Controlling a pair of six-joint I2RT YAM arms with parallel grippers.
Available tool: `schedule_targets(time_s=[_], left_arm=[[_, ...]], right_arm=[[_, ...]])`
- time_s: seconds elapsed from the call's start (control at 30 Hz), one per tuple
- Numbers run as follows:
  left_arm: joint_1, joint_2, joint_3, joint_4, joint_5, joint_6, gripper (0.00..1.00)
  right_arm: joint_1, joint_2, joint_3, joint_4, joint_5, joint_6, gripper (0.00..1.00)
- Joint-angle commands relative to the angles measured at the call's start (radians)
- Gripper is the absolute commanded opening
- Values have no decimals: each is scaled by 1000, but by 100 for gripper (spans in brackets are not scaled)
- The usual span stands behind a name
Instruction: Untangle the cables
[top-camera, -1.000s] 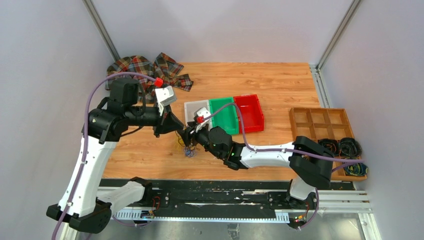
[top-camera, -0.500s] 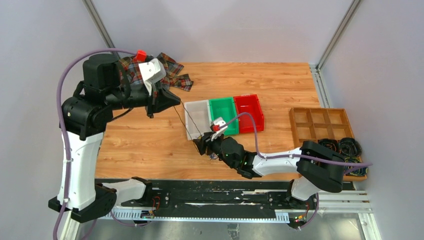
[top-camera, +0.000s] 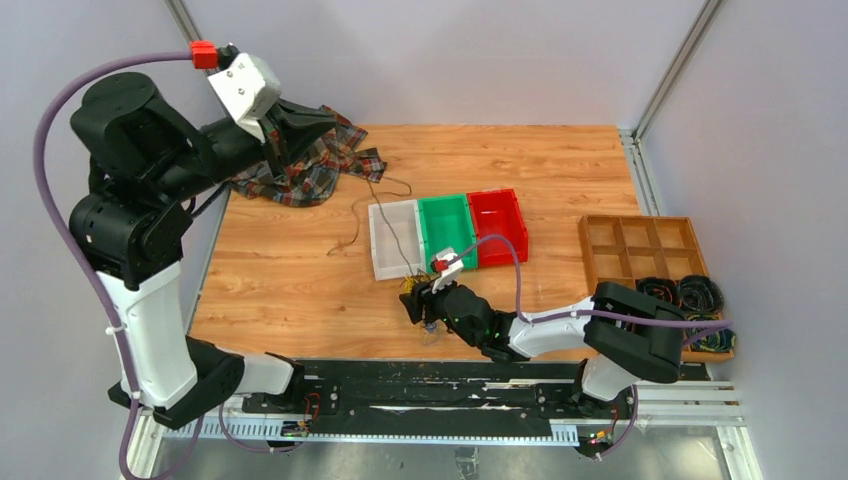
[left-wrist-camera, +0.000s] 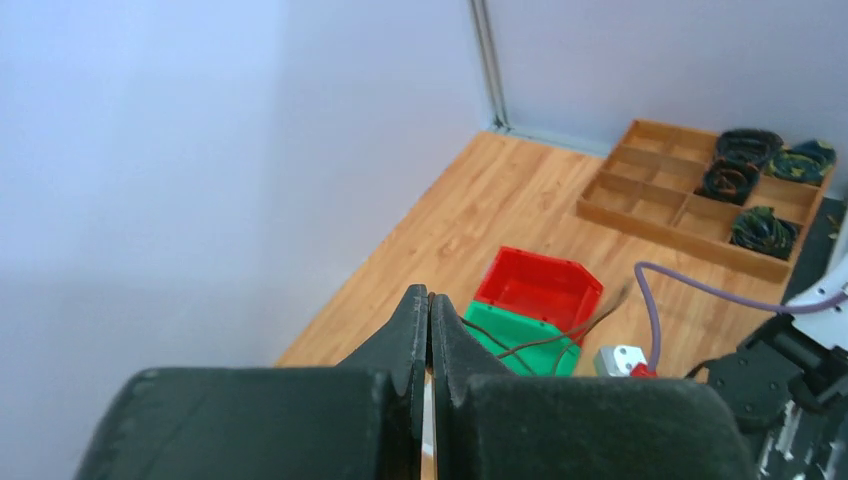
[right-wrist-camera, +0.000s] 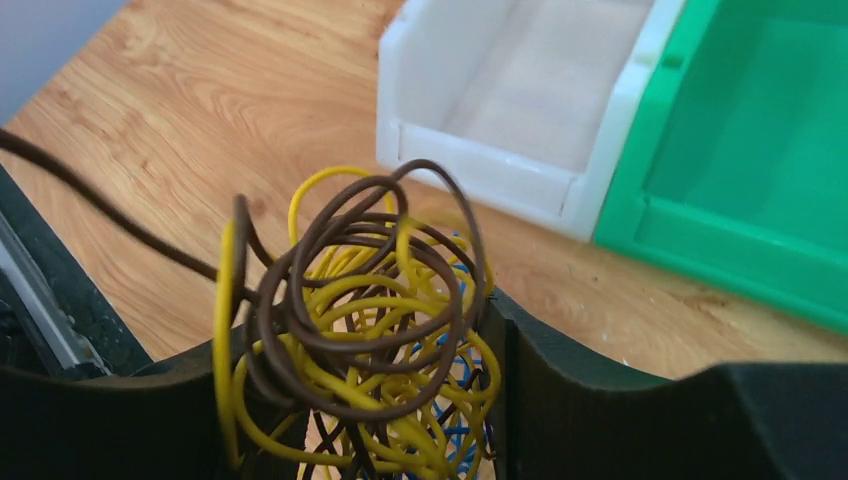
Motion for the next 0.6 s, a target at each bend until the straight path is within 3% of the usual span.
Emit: schedule_targets(time_s=[0.0,0.27,0.4,0.57], left_arm=[[-4,-51,-60,224,-103,-38,0],[-4,-68,-107,379,-228,-26,0],[-3,-54,-78,571,-365,40,1],[-4,-40,-57,731,-436,142,0]], right_arm=[[13,1,-32,-42,26,41,57],[13,1,-48,-59,6,70,59],[13,14,-57,-57,7,88,60],[13,12,-65,-55,1,98,60]])
